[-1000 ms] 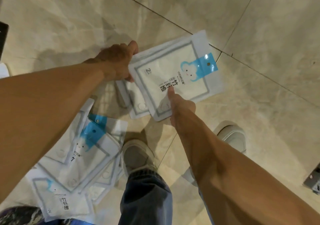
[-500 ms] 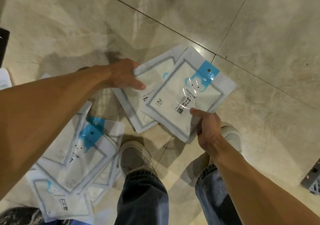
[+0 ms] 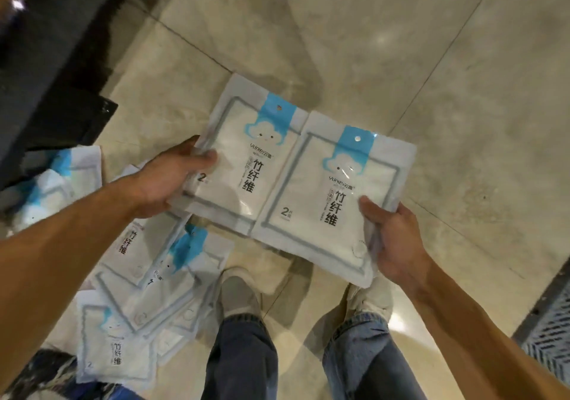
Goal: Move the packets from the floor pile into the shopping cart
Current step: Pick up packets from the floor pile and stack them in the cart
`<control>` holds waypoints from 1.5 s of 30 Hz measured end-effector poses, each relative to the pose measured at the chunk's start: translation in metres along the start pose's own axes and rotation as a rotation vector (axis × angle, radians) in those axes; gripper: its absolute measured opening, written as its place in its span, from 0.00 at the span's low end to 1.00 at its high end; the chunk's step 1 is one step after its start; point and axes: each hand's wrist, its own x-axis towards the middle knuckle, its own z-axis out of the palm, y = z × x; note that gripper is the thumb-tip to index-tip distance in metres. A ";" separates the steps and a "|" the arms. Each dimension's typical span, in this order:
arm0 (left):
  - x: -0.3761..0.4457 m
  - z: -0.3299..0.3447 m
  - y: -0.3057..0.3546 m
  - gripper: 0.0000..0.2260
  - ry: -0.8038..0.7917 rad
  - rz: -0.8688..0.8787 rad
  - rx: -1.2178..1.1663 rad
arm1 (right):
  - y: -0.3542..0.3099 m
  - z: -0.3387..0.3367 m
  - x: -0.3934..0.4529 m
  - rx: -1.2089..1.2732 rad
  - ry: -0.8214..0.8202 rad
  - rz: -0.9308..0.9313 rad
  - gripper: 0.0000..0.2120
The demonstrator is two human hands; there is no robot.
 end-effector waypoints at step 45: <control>-0.985 -0.065 0.121 0.28 1.094 0.800 -0.648 | -0.337 0.271 -0.837 -0.792 -1.193 -0.392 0.11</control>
